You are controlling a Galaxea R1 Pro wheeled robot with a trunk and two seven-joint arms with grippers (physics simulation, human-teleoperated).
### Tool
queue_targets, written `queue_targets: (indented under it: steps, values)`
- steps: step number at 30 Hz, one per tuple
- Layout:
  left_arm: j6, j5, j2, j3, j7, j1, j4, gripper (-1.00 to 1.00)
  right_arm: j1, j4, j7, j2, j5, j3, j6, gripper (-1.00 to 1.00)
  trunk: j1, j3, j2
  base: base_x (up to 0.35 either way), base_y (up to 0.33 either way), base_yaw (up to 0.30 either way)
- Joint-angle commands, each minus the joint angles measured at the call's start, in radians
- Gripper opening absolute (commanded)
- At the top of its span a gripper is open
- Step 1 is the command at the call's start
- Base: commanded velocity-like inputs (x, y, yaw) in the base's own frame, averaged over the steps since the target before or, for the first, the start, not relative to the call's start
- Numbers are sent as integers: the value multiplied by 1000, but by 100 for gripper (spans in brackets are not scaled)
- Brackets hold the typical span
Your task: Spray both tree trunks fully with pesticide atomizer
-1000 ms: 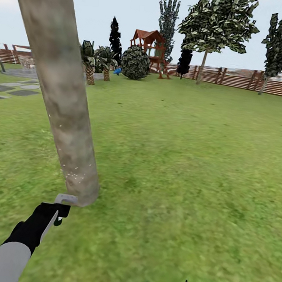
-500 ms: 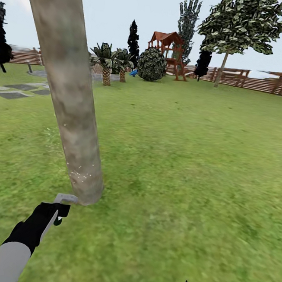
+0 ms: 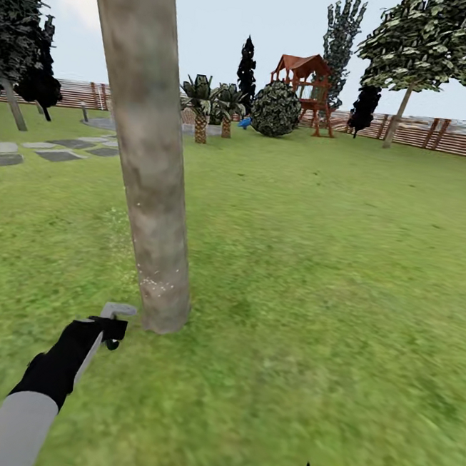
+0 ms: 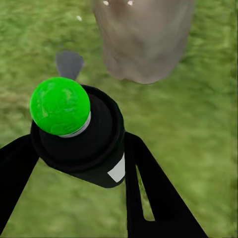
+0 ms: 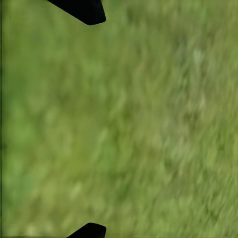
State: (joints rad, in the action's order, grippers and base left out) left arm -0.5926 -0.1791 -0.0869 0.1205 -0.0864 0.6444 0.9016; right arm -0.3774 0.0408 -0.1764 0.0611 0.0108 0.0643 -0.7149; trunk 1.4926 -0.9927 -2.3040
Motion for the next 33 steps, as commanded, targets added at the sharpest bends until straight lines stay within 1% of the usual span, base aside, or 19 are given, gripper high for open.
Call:
queue_targets:
  steps: [1, 2, 3, 5, 6, 7, 10, 11, 12, 13, 14, 16, 17, 19, 21, 22, 26, 32, 33]
  values:
    - [-3, -9, 21, -1, 0, 1, 33, -100, 0, -1, 0, 0, 0, 0, -1, 100, 0, 0, 0, -29, 0, 1]
    - [-10, -11, 40, -2, 0, 5, 63, -100, 0, -1, 0, 0, 0, 0, 0, 100, 0, 0, 0, -12, 0, 1]
    - [-31, -12, 48, -3, -1, 20, 77, -100, 0, -1, 0, 0, 0, 0, 0, 100, 0, 0, 0, -6, 0, 0]
    - [-81, -11, 55, -10, -4, 49, 88, -100, 0, -1, 0, 0, 0, 0, 0, 100, 0, 0, 0, -3, 0, 0]
    - [-102, -10, 57, -26, -9, 64, 90, -100, 0, -1, 0, 0, 0, 0, 0, 100, 0, 0, 0, -1, 0, 0]
    - [-119, -9, 52, -51, -15, 86, 92, -100, 0, -1, 0, 0, 0, 0, 0, 100, 0, 0, 0, 0, 0, 0]
    - [-128, -11, 31, -60, -19, 125, 92, -100, 0, -1, 0, 0, 0, 0, 0, 100, 0, 0, 0, 0, 0, 0]
    - [-130, -10, 13, -60, -19, 137, 92, -100, 0, -1, 0, 0, 0, 0, 0, 100, 0, 0, 0, 0, 0, 0]
    - [-143, -7, -26, -60, -22, 146, 92, -100, 0, -1, 0, 0, 0, 0, 0, 100, 0, 0, 0, 0, 0, 0]
    - [-153, -7, -36, -63, -32, 145, 92, -100, 0, -1, 0, 0, 0, 0, 0, 100, 0, 0, 0, 0, 0, 0]
    - [-160, -8, -37, -66, -59, 143, 92, -100, 0, -1, 0, 0, 0, 0, 0, 100, 0, 0, 0, 0, 0, 0]
    - [-165, -8, -26, -69, -102, 144, 93, -100, 0, 0, 0, -1, 0, 0, 0, 100, 0, 0, 0, 0, 0, 63]
    - [-166, -9, -9, -69, -115, 147, 94, -100, 0, 0, 0, -1, 0, 0, 0, 100, 0, 0, 0, 0, 0, 211]
    - [-167, -10, 28, -71, -123, 148, 94, -100, 0, 0, 0, -1, 0, 0, 0, 100, 0, 0, 0, 0, 0, 258]
    - [-167, -11, 40, -71, -124, 147, 94, -100, 0, 0, 0, -1, 0, 0, 0, 100, 0, 0, 0, 0, 0, 272]
    - [-167, -11, 44, -71, -125, 148, 94, -100, 0, 0, 0, -1, 0, 0, 0, 100, 0, 0, 0, 0, 0, 194]
    - [-167, -12, 32, -69, -125, 150, 100, -100, 0, 0, 0, 0, 0, 0, 0, 100, 0, 0, 0, 0, -78, 49]
    - [-180, -12, 60, -70, -125, 161, 145, -100, 0, 1, -1, 0, 0, 0, -1, 100, 0, 0, 0, -13, -264, 94]
    - [-180, -12, 57, -71, -125, 161, 154, -100, 0, 1, -1, 0, 0, -1, -1, 100, 0, 0, 0, -172, -228, 85]
